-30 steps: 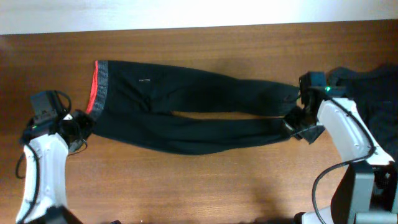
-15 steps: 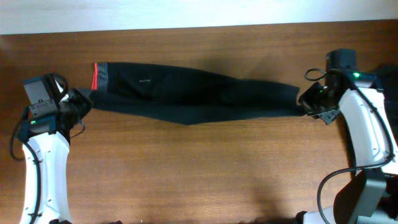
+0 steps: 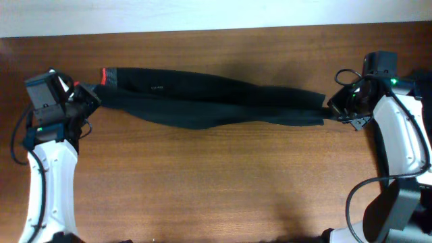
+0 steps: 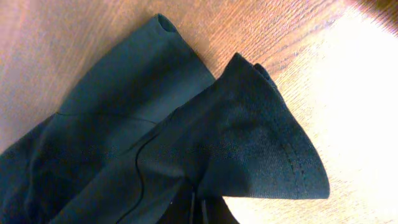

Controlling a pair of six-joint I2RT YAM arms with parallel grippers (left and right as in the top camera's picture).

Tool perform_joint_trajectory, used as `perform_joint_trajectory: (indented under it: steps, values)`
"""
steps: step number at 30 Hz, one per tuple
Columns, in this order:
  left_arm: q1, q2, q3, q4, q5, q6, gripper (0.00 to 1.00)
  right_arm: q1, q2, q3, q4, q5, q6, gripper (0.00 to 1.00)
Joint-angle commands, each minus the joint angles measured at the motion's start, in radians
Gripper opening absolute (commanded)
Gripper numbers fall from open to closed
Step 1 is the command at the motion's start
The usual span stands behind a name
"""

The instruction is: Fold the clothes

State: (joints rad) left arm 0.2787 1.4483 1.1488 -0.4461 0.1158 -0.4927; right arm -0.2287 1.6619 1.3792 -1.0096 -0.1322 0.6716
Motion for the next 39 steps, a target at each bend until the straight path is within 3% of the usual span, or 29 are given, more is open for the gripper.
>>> perform_joint_trajectory:
  steps: [1, 9, 22, 34, 39]
  values:
    - [0.003, 0.051, 0.023, 0.03, -0.034, 0.016, 0.0, -0.007, 0.018, 0.03, -0.01, 0.004, -0.016, 0.04]
    - [0.003, 0.089, 0.023, 0.126, -0.034, 0.016, 0.0, -0.006, 0.023, 0.149, -0.118, 0.012, -0.048, 0.04]
    - [0.003, 0.108, 0.023, 0.225, -0.033, 0.012, 0.0, 0.067, 0.15, 0.169, -0.127, 0.004, -0.043, 0.04]
    - [0.003, 0.23, 0.024, 0.299, -0.031, 0.012, 0.0, 0.085, 0.264, 0.232, -0.157, -0.004, -0.043, 0.04]
    - [0.002, 0.236, 0.043, 0.302, -0.025, 0.012, 0.0, 0.086, 0.264, 0.295, -0.251, 0.005, -0.044, 0.04]
